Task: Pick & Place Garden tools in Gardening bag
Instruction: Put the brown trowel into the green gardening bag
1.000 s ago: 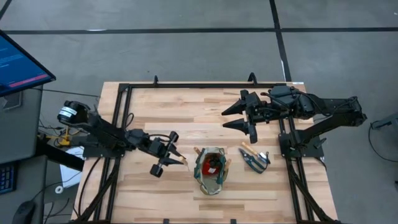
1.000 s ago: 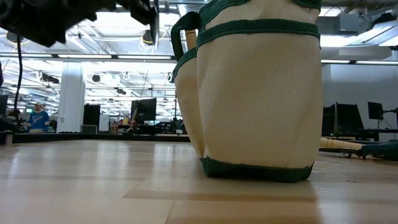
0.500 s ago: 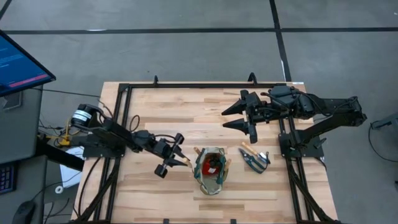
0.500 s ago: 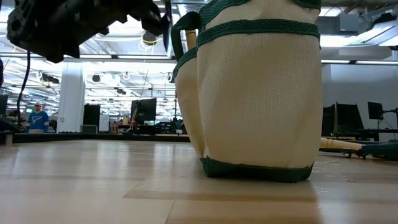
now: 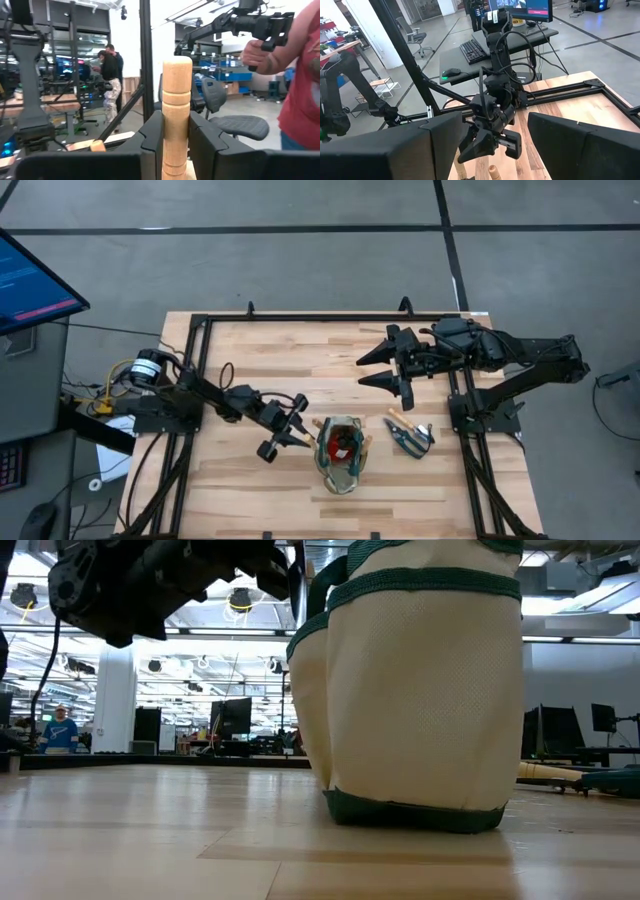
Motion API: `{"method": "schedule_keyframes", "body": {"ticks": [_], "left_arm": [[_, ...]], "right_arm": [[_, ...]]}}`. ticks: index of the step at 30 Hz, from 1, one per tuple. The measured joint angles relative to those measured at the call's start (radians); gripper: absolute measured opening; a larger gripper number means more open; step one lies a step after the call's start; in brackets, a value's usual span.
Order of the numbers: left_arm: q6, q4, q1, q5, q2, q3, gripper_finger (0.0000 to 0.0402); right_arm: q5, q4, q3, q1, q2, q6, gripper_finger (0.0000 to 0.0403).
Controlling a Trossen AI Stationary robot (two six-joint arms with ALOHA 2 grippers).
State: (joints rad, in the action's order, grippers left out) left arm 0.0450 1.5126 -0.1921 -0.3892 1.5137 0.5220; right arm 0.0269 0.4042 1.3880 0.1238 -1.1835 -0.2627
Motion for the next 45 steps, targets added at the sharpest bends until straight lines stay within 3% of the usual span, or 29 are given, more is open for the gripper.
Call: {"method": "schedule_keyframes", "body": {"ticks": [22, 31, 45], "left_arm": [[0.012, -0.008, -0.012, -0.006, 0.003, 0.010, 0.0061], [0.042, 0.003, -0.030, -0.004, 0.139, 0.067, 0.0061], [0.043, -0.037, -0.046, 0.065, 0.153, 0.072, 0.0073]], "right_arm": [[0.000, 0.000, 0.000, 0.000, 0.000, 0.003, 0.0221], [0.000, -0.001, 0.000, 0.001, 0.000, 0.000, 0.0221], [0.000, -0.002, 0.000, 0.034, 0.000, 0.000, 0.0221]]}}
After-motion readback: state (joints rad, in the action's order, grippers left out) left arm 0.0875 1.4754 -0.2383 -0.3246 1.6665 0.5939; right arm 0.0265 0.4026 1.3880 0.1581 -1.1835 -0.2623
